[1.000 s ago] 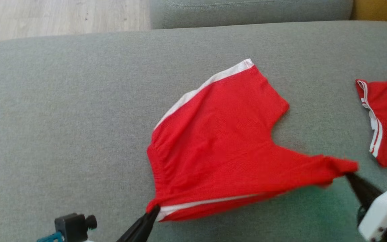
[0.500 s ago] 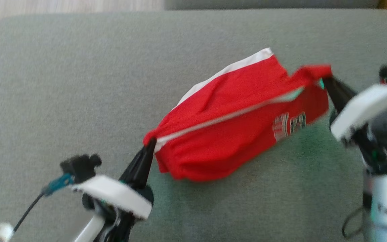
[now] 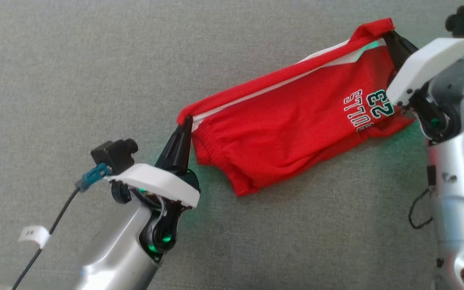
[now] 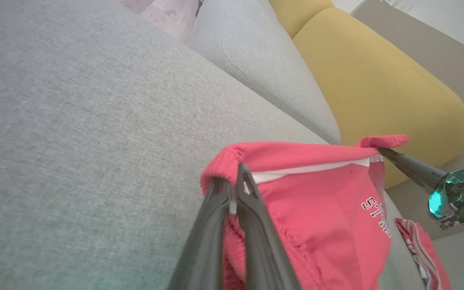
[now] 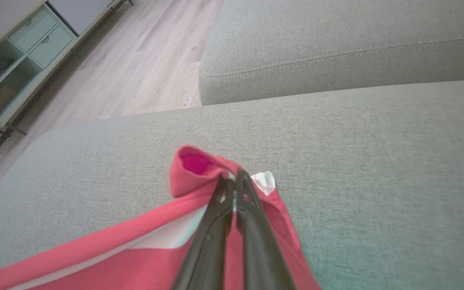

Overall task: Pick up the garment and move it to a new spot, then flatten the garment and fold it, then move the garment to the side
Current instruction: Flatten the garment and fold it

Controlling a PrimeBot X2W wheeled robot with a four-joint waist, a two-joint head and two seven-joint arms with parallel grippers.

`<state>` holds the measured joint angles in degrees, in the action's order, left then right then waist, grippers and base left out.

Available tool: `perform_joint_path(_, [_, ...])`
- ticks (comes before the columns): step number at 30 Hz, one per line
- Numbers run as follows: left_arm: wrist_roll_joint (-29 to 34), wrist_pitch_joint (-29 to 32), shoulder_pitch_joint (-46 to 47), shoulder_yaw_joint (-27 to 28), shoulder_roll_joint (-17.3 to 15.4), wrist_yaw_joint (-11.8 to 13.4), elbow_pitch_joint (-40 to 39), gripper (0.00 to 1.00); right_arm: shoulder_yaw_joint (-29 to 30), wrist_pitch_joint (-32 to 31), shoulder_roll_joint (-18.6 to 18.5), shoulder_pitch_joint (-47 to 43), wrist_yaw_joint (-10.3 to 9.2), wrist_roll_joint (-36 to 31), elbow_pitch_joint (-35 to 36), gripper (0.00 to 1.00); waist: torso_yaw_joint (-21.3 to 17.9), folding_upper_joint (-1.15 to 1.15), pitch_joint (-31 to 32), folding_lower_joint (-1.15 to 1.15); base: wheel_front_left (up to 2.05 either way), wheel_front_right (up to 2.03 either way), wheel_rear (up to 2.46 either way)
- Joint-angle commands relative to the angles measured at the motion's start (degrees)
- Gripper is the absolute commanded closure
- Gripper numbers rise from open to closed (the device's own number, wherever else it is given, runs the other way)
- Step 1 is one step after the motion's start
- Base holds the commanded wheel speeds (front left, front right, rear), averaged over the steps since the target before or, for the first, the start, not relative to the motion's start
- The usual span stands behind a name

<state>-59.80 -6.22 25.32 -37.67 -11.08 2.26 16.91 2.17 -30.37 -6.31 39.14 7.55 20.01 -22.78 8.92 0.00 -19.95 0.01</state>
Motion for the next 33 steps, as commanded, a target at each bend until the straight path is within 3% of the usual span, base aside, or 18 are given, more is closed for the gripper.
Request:
perform_joint_path(1, [0.52,-0.96,1.87,1.72,-0.85,-0.30,-0.33,1.00,-0.86,1.10,-0.41,2.74,-0.06,-0.40,1.06,1.00,0.39,0.00,-0.79,-0.01,0.00,0.00,0.00])
perform_joint_path(2, [0.63,-1.27,2.32,1.63,-0.49,-0.66,0.57,1.00,-1.10,1.63,-0.42,3.35,-0.06,-0.49,-0.37,0.85,0.41,0.00,-0.99,-0.01,0.00,0.00,0.00])
perform_joint_path(3, [0.67,-1.55,2.69,1.57,-0.15,-0.99,1.41,1.00,-1.30,2.17,-0.39,3.86,-0.06,-0.57,-1.70,0.36,0.41,0.00,-1.12,-0.01,0.00,0.00,0.00])
perform_joint_path(4, [0.73,-1.63,3.00,1.39,0.13,-1.31,2.22,0.75,-1.43,2.65,-0.34,4.31,-0.06,-0.60,-2.96,0.00,0.40,0.00,-1.22,-0.01,0.00,0.00,0.00])
perform_joint_path(5, [0.75,-1.59,3.24,1.13,0.38,-1.72,2.92,0.45,-1.48,3.18,-0.27,4.71,-0.06,-0.64,-4.06,0.00,0.37,0.00,-1.29,-0.01,0.00,0.00,0.00])
perform_joint_path(6, [0.78,-1.47,3.45,0.79,0.60,-2.20,3.53,0.00,-1.61,3.69,-0.28,5.06,-0.06,-0.72,-5.10,0.00,0.36,0.00,-1.30,-0.01,0.00,0.00,0.00])
perform_joint_path(12, [1.80,-3.82,2.91,0.08,0.54,-4.28,4.85,0.00,-4.14,5.66,-1.09,5.55,-0.06,0.25,-9.27,0.00,-0.01,0.00,0.66,-0.01,0.00,0.00,0.00])
perform_joint_path(17, [4.97,-7.44,0.26,1.56,-1.89,-3.88,2.84,0.00,-6.62,5.05,-2.54,2.90,-0.06,1.92,-9.57,0.00,-0.37,0.00,3.45,-0.01,0.00,0.00,0.00])
perform_joint_path(21, [9.81,-8.66,-2.26,5.44,-3.73,-2.30,0.87,0.00,-6.46,5.45,-3.24,0.81,-0.06,2.32,-10.37,0.00,-0.41,0.00,4.98,-0.01,0.00,0.00,0.00])
perform_joint_path(25, [18.45,-8.74,-4.55,12.05,-4.21,-0.70,-2.49,0.00,-4.56,6.14,-2.70,0.49,-0.06,1.81,-12.62,0.00,0.00,0.00,5.20,-0.01,0.00,0.00,0.00])
perform_joint_path(33, [28.77,-8.76,-7.32,21.09,-2.16,-1.99,-4.04,0.00,0.66,7.74,-0.34,3.89,-0.06,-2.30,-19.22,0.00,1.56,0.00,3.12,-0.01,0.00,0.00,0.00])
